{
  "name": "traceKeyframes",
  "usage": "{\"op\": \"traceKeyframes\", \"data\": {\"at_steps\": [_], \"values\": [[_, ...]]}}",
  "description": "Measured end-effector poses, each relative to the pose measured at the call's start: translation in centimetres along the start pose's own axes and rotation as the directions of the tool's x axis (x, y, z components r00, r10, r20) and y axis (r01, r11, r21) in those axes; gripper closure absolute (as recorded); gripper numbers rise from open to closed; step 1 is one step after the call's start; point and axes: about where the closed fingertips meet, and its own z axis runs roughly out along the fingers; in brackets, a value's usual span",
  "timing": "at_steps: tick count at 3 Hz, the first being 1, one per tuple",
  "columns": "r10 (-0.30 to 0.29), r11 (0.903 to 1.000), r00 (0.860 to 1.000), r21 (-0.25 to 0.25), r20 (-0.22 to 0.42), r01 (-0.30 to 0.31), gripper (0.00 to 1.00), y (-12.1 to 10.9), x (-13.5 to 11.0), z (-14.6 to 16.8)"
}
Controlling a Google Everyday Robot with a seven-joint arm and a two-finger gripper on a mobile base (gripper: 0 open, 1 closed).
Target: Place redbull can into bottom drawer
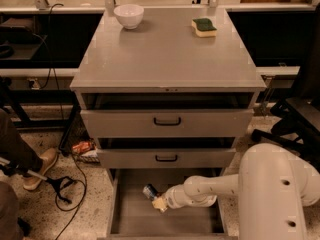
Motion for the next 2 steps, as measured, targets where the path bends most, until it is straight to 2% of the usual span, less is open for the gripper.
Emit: {"op": "traceKeyframes", "data": {"at_steps": [1, 2], "values": [[0.026, 0.9990, 1.000, 0.035, 0.012, -0.026, 1.00, -1.9, 1.2, 4.0], [0.044, 0.9990, 0.998, 0.009, 0.039, -0.044, 0.84, -2.7, 1.4, 7.4]]}}
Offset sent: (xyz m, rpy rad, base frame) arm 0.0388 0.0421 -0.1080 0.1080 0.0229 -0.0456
